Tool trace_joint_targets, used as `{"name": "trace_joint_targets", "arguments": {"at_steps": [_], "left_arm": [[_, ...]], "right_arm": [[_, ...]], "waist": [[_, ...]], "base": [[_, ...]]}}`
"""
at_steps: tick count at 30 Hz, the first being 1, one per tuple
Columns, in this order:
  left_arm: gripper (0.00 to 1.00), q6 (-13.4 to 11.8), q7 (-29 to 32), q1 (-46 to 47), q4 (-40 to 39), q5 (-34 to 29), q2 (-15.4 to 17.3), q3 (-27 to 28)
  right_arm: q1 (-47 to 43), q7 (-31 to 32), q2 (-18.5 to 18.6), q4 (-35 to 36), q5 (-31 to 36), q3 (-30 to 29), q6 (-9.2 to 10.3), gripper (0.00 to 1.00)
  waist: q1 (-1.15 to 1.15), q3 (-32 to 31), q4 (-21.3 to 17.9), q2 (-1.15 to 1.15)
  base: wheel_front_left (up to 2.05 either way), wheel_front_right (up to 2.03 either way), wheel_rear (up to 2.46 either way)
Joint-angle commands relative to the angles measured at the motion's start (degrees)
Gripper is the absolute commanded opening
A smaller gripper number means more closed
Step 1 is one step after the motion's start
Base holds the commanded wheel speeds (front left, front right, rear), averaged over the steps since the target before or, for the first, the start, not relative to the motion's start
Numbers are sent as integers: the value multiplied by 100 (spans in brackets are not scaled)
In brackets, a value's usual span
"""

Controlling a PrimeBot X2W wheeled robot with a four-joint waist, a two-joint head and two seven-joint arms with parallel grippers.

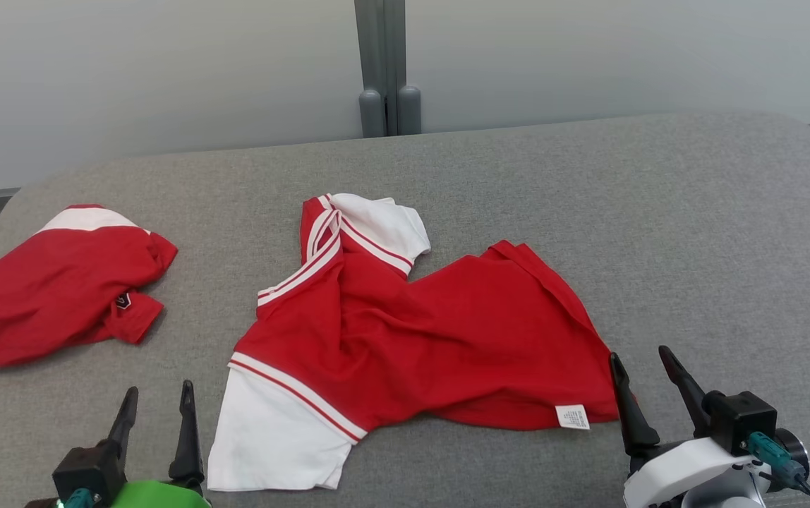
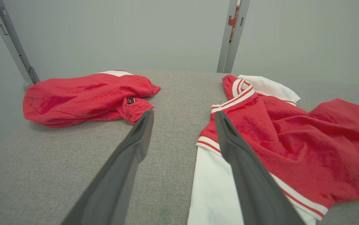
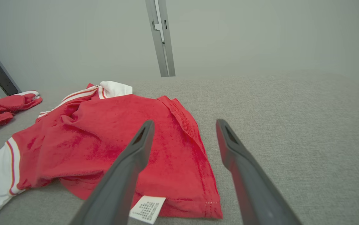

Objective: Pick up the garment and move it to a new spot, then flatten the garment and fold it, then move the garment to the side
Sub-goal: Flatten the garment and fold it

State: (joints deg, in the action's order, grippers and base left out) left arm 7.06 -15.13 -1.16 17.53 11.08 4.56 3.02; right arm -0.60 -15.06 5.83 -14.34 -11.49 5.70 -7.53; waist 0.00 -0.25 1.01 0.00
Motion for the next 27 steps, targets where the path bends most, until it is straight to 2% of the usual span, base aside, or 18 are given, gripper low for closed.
{"name": "trace_joint_targets", "arguments": {"at_steps": [1,10,19,27], "left_arm": [[100,23,-3,-52,178,77,-13,-81],[100,46,-2,68,1061,237,-77,-646],[100,49,-3,375,1829,542,76,-1297],[100,50,-1,572,2021,622,142,-1229]], "right_arm": [[90,-17,50,-175,3,-24,8,100],[303,-17,150,-1092,-74,-24,8,100],[681,-17,100,-1962,-130,45,8,100],[844,-17,53,-2061,-173,99,8,100]], "waist": [[0,30,-2,0],[0,227,30,0],[0,489,94,0],[0,636,143,0]], "base": [[0,0,0],[0,0,0],[0,0,0],[0,0,0]]}}
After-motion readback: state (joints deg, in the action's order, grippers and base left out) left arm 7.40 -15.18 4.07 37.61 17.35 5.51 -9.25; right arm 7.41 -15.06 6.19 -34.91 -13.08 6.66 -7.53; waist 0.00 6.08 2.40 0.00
